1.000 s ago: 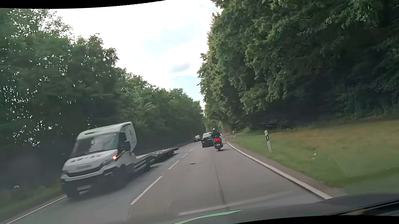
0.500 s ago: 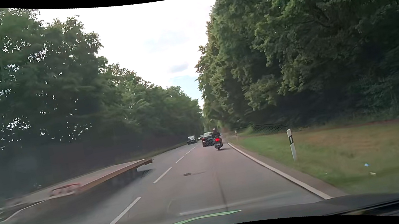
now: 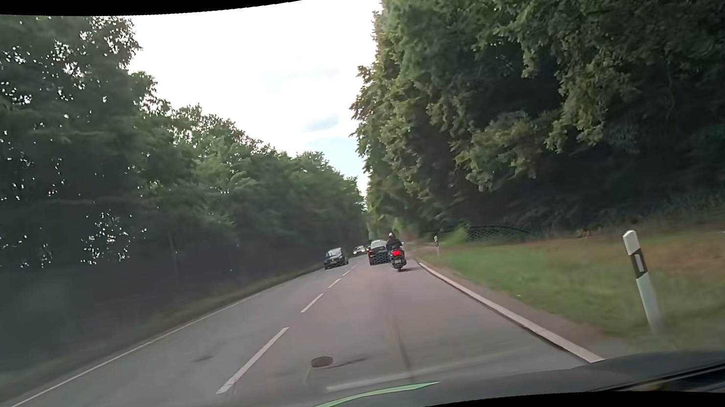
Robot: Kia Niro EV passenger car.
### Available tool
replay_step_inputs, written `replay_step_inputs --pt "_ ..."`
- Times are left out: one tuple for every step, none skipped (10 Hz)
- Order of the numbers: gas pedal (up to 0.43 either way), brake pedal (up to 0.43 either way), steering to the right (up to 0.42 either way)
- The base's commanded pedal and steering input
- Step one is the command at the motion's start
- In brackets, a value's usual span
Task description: Follow the waypoints while adhering to traffic rules and regulations
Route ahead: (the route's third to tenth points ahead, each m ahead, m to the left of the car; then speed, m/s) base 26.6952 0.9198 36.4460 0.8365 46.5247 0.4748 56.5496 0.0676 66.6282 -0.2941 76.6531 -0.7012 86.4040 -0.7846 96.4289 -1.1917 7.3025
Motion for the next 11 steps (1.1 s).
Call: replay_step_inputs --pt "0.189 0.000 0.007" --pt "0.189 0.000 0.007" --pt "0.189 0.000 0.007" --pt "0.189 0.000 0.007" --pt "0.189 0.000 0.007" --pt "0.189 0.000 0.007" --pt "0.189 0.000 0.007" --pt "0.209 0.000 0.006" --pt "0.209 0.000 0.007" --pt "0.209 0.000 0.008" --pt "0.209 0.000 0.008"
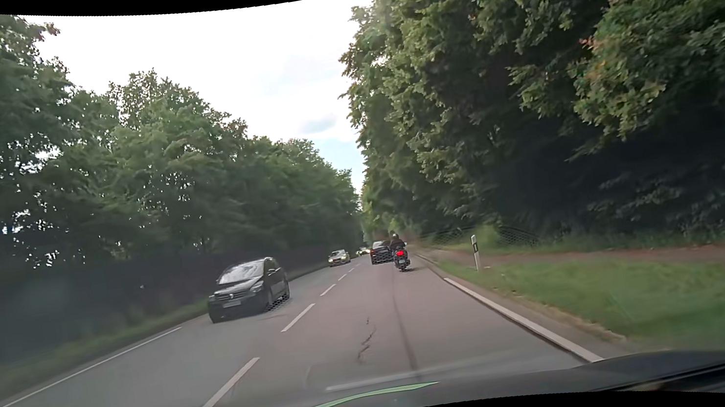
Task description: Follow the waypoints while adhering to traffic rules and regulations
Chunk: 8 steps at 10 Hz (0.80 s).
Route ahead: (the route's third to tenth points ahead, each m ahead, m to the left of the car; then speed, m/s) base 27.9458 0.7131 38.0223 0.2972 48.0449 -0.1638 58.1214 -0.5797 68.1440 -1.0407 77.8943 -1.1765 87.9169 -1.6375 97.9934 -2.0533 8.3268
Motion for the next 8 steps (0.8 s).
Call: replay_step_inputs --pt "0.209 0.000 0.008" --pt "0.209 0.000 0.008" --pt "0.209 0.000 0.009" --pt "0.209 0.000 0.009" --pt "0.209 0.000 0.010" --pt "0.209 0.000 0.010" --pt "0.209 0.000 0.011" --pt "0.209 0.000 0.011"
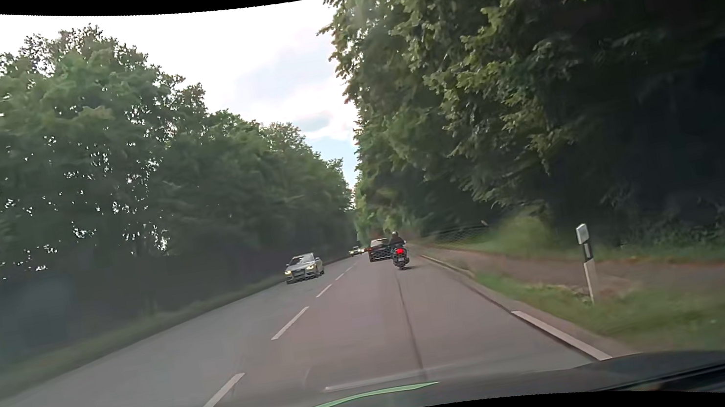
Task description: Follow the waypoints while adhering to traffic rules and regulations
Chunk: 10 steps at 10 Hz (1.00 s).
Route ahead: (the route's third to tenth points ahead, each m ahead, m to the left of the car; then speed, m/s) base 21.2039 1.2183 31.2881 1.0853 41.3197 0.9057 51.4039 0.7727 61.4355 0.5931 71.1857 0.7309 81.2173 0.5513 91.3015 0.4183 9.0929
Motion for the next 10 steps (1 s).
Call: replay_step_inputs --pt "0.209 0.000 0.010" --pt "0.209 0.000 0.011" --pt "0.209 0.000 0.010" --pt "0.209 0.000 0.009" --pt "0.209 0.000 0.008" --pt "0.209 0.000 0.008" --pt "0.197 0.000 0.008" --pt "0.197 0.000 0.008" --pt "0.177 0.000 0.008" --pt "0.157 0.000 0.008"
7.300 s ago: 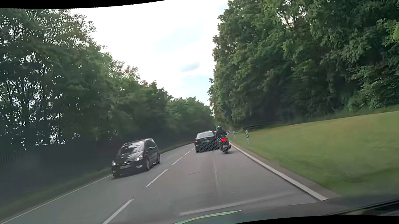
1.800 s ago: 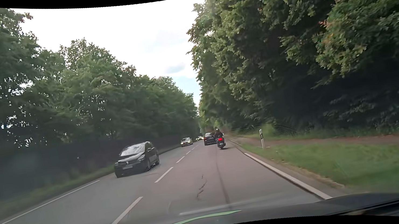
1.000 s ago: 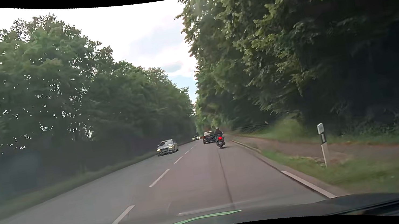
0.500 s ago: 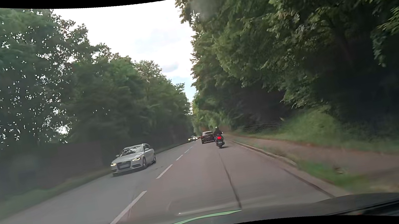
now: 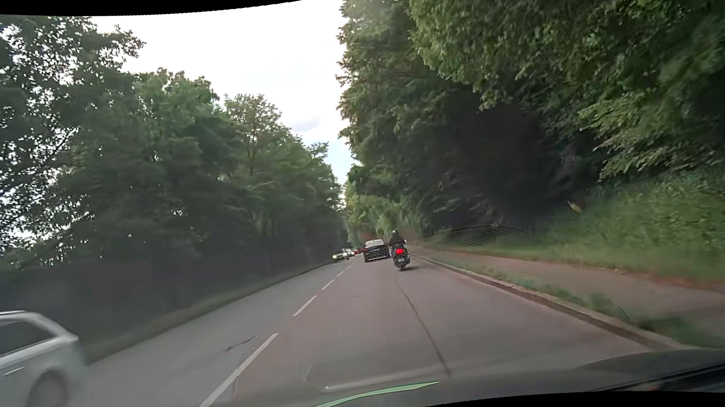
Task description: Follow the waypoints while adhering to traffic rules and regulations
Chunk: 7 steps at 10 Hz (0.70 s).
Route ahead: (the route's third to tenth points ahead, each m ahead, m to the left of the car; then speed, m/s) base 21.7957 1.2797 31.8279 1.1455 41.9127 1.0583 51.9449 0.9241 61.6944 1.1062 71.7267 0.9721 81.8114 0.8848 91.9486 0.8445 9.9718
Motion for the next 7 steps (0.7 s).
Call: replay_step_inputs --pt "0.150 0.000 0.008" --pt "0.130 0.000 0.008" --pt "0.118 0.000 0.008" --pt "0.110 0.000 0.008" --pt "0.098 0.000 0.007" --pt "0.087 0.000 0.007" --pt "0.087 0.000 0.007"
